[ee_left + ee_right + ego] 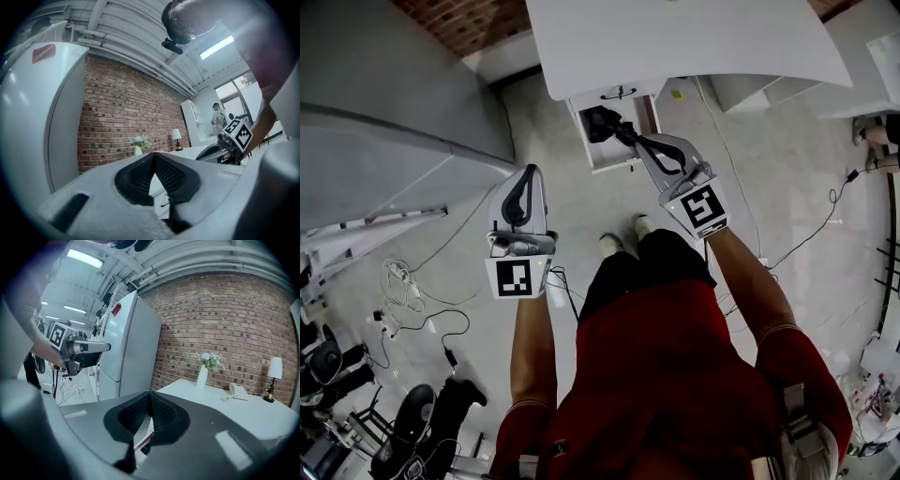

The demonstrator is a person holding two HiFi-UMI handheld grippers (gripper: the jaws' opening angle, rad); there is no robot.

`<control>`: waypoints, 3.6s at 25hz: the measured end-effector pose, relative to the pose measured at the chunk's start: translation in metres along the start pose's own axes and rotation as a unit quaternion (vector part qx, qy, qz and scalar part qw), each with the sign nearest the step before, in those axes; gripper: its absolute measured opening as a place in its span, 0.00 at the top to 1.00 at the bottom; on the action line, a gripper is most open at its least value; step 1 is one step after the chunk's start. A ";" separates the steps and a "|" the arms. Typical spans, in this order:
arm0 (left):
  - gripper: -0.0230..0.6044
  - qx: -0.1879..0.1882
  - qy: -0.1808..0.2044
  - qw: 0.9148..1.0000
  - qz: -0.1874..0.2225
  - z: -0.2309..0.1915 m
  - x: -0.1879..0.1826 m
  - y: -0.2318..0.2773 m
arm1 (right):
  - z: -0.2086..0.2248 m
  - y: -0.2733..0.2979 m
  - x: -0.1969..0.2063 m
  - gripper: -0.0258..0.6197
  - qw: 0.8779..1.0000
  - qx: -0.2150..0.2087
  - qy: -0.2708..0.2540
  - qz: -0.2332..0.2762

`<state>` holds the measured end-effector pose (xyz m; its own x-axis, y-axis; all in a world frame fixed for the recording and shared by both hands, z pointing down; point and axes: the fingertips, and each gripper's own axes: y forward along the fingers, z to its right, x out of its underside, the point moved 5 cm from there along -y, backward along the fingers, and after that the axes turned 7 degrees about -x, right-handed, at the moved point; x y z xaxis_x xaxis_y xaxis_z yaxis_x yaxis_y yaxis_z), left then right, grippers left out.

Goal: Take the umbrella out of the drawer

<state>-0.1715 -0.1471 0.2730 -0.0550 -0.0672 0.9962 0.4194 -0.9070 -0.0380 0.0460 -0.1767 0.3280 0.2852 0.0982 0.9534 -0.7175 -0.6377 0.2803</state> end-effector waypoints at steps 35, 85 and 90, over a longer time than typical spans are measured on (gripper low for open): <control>0.95 -0.056 -0.010 0.997 -0.052 -0.021 0.276 0.087 | 0.078 0.210 0.338 0.71 0.980 -0.095 0.006 -0.175; 0.95 -0.087 -0.031 0.990 -0.106 -0.037 0.350 0.041 | 0.057 0.281 0.438 0.57 0.947 -0.140 -0.109 -0.267; 0.95 -0.080 -0.034 0.990 -0.107 -0.037 0.313 0.051 | 0.053 0.264 0.395 0.57 0.948 -0.152 -0.121 -0.251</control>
<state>-0.2006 -0.2295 0.5803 -0.0634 0.1571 0.9855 0.2546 -0.9523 0.1682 0.0035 -0.3467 0.7726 0.7507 0.1285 0.6480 -0.5923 -0.3034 0.7464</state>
